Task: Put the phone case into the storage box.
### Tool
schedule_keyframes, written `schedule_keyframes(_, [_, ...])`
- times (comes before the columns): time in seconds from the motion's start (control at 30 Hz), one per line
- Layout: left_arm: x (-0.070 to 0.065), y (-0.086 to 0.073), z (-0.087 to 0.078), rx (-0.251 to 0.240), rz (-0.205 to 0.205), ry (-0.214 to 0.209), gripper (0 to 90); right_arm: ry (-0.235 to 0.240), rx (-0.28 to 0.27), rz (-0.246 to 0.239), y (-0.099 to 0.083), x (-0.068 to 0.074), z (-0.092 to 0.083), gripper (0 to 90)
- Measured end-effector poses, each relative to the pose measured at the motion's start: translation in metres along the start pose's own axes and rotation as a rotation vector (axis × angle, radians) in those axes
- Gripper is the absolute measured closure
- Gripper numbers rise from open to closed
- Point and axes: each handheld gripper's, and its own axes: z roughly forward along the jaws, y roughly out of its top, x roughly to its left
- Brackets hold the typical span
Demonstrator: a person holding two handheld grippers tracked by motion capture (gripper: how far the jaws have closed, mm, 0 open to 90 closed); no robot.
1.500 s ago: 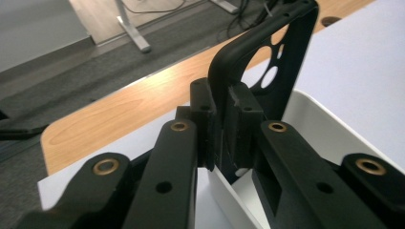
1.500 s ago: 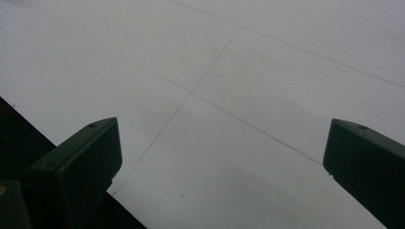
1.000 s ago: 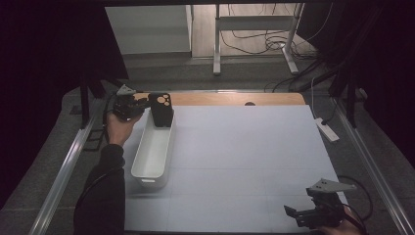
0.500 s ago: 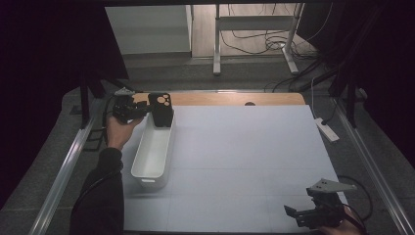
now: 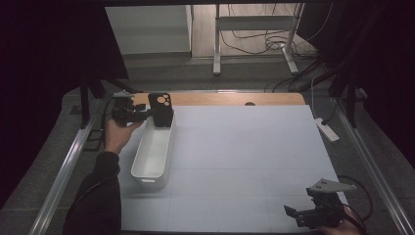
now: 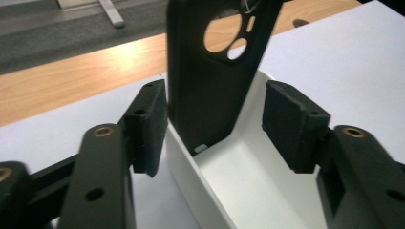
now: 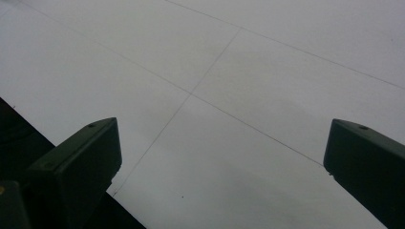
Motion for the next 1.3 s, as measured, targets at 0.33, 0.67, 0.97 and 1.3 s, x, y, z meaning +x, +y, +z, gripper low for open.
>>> schedule_keyframes(0.33, [-0.008,-0.008,-0.009,-0.006,-0.013,-0.019,24.5,0.0,-0.003,0.001,0.0,0.0,0.0,0.0])
schedule_keyframes(0.67, [-0.014,-0.013,-0.017,0.024,-0.003,-0.053,11.4,-0.001,-0.005,0.001,0.0,0.0,0.0,0.0])
schedule_keyframes(0.97, [-0.02,-0.02,-0.021,0.041,0.002,-0.062,4.6,0.0,-0.006,0.002,0.0,0.0,-0.001,0.0])
schedule_keyframes(1.3, [-0.03,-0.026,-0.031,0.018,0.004,-0.089,1.4,-0.001,-0.008,0.002,0.0,0.001,-0.001,0.0])
